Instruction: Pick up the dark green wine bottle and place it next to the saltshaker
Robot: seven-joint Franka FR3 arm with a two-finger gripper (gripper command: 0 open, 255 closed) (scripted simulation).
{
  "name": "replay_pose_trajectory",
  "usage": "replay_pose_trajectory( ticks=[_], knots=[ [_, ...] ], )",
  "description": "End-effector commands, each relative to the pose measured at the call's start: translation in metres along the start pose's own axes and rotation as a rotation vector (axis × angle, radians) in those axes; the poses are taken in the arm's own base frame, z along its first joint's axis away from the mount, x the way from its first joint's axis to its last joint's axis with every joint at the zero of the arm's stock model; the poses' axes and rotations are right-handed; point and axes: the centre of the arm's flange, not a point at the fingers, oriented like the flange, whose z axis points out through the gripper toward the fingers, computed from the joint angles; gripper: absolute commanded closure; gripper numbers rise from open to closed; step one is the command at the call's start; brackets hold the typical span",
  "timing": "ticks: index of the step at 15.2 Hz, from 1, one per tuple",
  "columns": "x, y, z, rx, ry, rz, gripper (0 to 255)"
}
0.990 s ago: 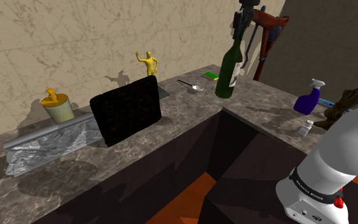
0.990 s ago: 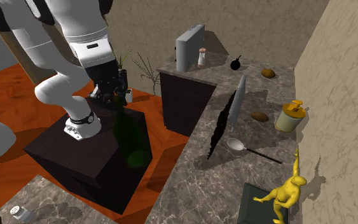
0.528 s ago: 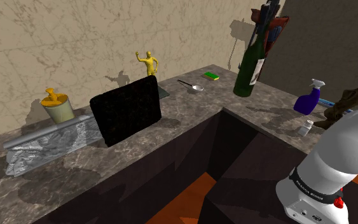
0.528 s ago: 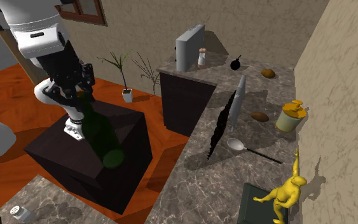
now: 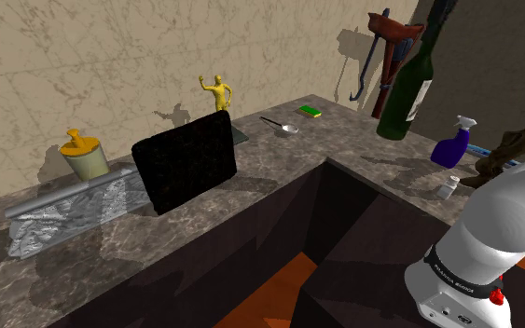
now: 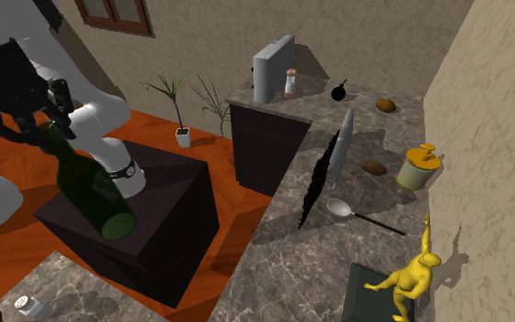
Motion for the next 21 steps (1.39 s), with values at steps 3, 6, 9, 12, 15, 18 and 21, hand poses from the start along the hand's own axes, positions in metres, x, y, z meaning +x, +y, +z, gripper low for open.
replay_pose_trajectory(
  ticks=[3,6,9,12,15,18,21],
  knots=[
    [-0.045,0.022,-0.021,0.000,0.000,-0.001,255],
    [-0.078,0.038,-0.035,0.000,0.000,-0.001,255],
    [-0.111,0.054,-0.050,0.000,0.000,-0.001,255],
    [-0.144,0.070,-0.065,0.000,0.000,-0.001,255],
    [-0.177,0.087,-0.079,0.000,0.000,-0.001,255],
    [-0.210,0.103,-0.094,0.000,0.000,-0.001,255],
    [-0.243,0.119,-0.108,0.000,0.000,-0.001,255]
  ],
)
